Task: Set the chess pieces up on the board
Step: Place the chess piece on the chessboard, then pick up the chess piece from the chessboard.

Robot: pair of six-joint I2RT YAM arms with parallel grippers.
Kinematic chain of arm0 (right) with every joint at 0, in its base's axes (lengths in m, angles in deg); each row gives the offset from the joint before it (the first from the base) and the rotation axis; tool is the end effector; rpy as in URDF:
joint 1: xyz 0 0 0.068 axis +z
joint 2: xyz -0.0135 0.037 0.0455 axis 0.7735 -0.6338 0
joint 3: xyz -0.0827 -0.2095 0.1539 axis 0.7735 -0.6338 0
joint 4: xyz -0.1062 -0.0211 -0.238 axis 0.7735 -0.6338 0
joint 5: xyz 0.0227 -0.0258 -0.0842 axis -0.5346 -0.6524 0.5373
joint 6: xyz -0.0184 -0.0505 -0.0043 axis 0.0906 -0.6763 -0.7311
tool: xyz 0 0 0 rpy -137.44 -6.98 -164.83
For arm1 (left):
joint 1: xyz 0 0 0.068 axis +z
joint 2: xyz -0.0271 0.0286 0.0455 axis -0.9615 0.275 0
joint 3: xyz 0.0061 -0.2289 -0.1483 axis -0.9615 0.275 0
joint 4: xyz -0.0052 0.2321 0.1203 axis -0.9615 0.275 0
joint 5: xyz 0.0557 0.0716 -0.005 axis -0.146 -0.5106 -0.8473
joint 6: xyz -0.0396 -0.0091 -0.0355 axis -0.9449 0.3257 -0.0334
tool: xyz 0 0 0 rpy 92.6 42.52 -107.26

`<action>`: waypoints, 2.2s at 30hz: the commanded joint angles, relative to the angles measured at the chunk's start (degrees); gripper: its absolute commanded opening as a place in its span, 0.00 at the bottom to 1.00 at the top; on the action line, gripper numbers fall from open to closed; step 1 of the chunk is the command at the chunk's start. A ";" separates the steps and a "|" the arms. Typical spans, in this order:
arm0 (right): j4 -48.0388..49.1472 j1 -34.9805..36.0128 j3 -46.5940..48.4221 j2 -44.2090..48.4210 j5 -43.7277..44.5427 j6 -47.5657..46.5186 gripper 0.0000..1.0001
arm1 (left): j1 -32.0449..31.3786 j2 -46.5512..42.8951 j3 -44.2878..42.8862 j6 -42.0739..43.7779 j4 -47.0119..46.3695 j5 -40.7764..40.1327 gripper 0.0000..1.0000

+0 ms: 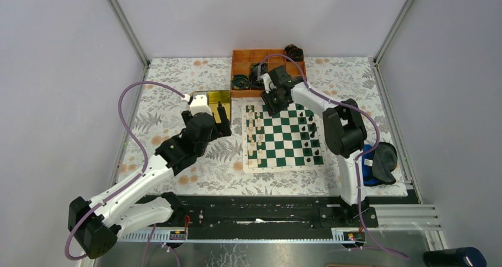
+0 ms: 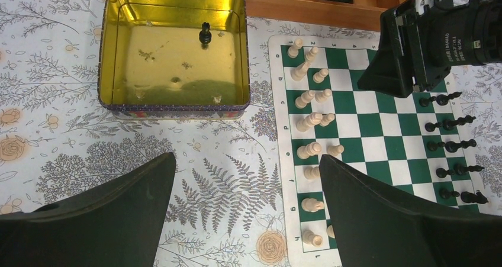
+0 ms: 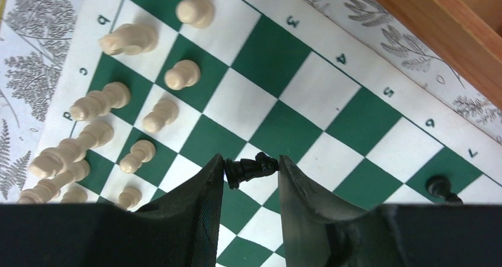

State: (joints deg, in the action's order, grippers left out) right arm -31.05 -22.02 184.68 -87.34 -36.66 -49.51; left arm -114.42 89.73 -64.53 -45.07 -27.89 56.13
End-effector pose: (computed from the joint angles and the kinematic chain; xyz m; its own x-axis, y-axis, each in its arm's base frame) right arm 0.4118 0.2297 0.1915 -0.6498 -0.5091 -0.5643 -0.6278 0.7781 0.0210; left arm 0.1746 -0.1248 0.2942 -0.4362 -0.1899 -0.8796 0.0107 0.9763 -0.2161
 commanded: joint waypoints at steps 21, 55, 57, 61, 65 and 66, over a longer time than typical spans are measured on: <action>5.85 2.07 -1.75 -2.57 -0.63 -8.27 0.44 | 0.42 0.90 -0.49 -0.10 -2.10 -0.88 0.99; 7.09 2.47 0.62 4.34 4.57 8.70 0.61 | 0.40 -0.95 0.18 -0.17 -2.26 1.89 0.99; 6.17 2.58 2.03 4.23 6.21 10.99 0.61 | 0.39 -1.21 0.13 0.10 -2.15 2.27 0.99; 3.29 2.58 5.32 3.43 10.03 15.65 0.61 | 0.39 -1.73 -0.02 0.54 -1.83 2.60 0.99; -1.53 3.30 10.07 1.53 13.62 25.82 0.58 | 0.41 -2.30 0.08 0.64 -1.87 3.33 0.99; -3.54 3.88 11.76 0.60 15.42 28.11 0.57 | 0.44 -2.31 0.23 0.71 -1.82 3.57 0.99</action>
State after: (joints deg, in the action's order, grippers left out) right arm -28.43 -19.88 189.75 -87.16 -28.00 -33.10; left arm -114.42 88.53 -64.51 -45.27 -27.87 58.75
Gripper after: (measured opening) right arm 0.587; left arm 0.989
